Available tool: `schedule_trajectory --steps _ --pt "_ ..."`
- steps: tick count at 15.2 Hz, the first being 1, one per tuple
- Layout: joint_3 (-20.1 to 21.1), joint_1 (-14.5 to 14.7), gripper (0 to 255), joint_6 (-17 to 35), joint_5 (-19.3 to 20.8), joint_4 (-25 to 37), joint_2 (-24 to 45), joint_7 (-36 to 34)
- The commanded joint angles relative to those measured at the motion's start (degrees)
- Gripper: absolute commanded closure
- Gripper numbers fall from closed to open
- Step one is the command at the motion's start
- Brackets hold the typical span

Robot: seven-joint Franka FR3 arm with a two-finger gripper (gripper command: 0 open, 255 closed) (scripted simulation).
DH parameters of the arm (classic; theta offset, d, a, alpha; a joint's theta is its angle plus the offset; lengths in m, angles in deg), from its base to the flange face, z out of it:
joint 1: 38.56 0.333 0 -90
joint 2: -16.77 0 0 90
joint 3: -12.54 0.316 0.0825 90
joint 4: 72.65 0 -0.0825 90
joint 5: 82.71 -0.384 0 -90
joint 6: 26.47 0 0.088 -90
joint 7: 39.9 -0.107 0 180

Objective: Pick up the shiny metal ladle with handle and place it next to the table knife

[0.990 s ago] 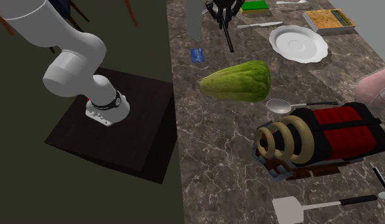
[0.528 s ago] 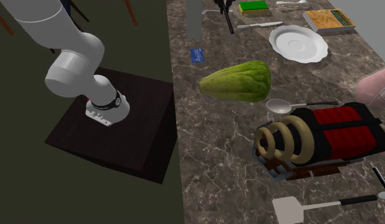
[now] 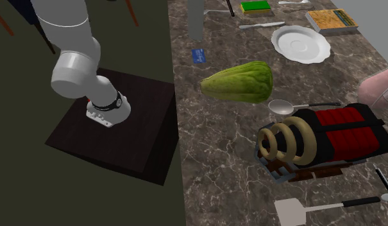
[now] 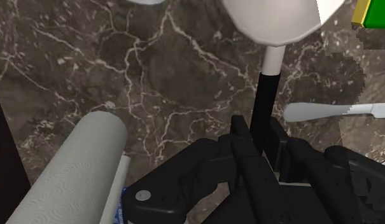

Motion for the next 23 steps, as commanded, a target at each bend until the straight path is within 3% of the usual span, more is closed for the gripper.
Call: schedule_trajectory --steps 1,4,23 --pt "-0.35 4.58 255 -2.78 3.11 6.29 4.99 -2.77" --pt "-1.43 10.82 255 -6.68 6.37 15.31 11.05 -4.85" --pt "-2.11 7.57 255 7.22 7.52 0.7 11.51 -8.35"
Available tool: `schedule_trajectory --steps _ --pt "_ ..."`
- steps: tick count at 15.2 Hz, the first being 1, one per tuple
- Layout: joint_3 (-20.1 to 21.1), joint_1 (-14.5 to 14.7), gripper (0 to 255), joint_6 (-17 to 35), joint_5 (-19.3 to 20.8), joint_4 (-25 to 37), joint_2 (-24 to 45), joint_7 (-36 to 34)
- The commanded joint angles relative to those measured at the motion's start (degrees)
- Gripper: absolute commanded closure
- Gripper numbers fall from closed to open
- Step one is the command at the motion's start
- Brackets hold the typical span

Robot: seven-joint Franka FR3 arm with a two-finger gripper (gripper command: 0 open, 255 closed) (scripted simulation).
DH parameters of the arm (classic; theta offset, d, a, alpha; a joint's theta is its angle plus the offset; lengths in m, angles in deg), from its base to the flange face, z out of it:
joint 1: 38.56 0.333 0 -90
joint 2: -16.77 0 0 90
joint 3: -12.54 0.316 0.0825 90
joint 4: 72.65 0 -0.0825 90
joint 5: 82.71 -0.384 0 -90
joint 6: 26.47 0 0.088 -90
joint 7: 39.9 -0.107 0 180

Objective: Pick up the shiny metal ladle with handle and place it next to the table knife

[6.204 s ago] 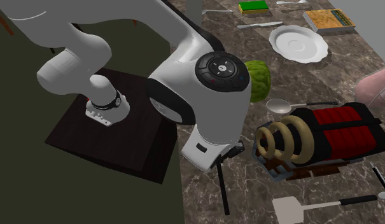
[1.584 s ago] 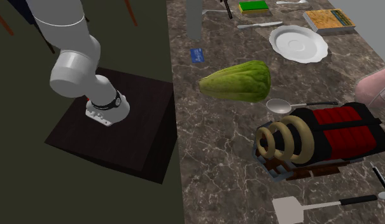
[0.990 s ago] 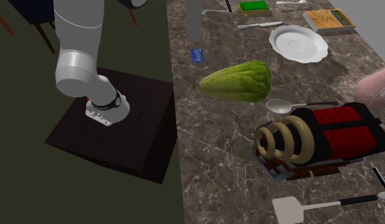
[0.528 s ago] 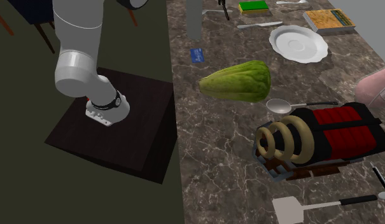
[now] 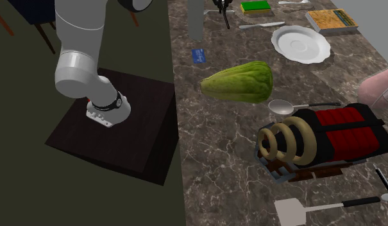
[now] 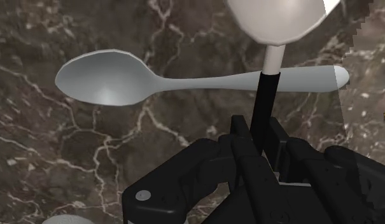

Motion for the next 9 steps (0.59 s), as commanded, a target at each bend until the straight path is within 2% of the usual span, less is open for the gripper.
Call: schedule_trajectory --steps 1,8,9 --pt "-0.07 -0.03 255 0.78 0.17 -0.69 0.16 -0.3" --pt "-0.08 -0.02 255 0.78 0.18 -0.68 0.17 -0.3" --pt "-0.08 -0.02 0 0.78 0.18 -0.68 0.17 -0.3"
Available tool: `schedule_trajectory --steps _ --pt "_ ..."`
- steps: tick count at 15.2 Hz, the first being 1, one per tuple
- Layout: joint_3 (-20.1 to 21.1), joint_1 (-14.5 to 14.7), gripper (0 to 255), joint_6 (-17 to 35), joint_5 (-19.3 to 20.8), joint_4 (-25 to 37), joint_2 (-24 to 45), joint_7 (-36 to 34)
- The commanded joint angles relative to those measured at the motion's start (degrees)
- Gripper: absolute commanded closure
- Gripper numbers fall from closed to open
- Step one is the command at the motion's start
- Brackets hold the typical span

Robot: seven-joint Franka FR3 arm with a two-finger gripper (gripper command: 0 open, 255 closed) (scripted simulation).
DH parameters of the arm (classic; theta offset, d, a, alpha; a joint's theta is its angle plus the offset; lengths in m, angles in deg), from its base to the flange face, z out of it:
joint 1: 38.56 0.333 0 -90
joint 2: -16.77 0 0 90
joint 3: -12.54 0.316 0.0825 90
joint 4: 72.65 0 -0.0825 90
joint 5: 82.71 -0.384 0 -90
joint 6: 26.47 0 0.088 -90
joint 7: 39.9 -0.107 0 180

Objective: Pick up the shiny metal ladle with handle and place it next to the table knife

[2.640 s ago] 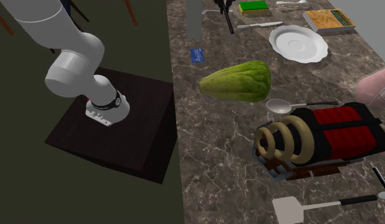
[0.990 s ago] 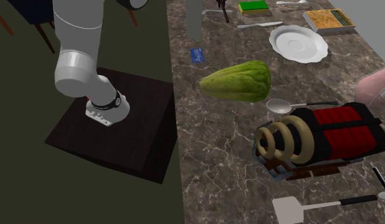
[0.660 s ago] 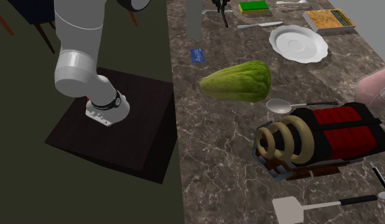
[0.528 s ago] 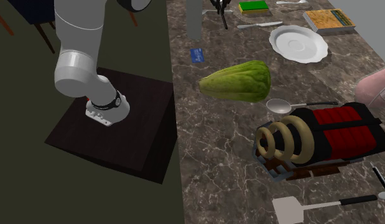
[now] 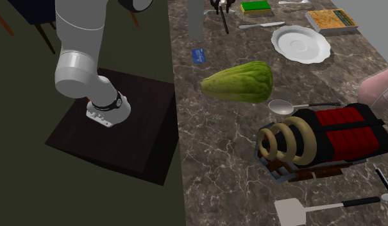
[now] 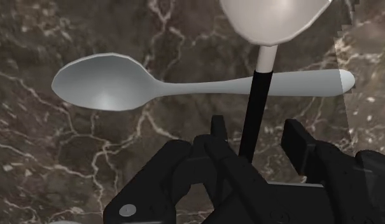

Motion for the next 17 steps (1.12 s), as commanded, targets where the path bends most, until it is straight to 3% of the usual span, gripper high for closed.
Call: schedule_trajectory --steps 1,5,9,17 --pt "0.0 0.0 0 0.0 0.0 0.0 0.0 0.0" --pt "0.0 0.0 0 0.0 0.0 0.0 0.0 0.0" --pt "0.72 1.43 0 -6.39 -1.13 5.81 -1.08 1.15" --pt "0.72 1.42 0 -6.38 -1.13 5.8 -1.08 1.15"
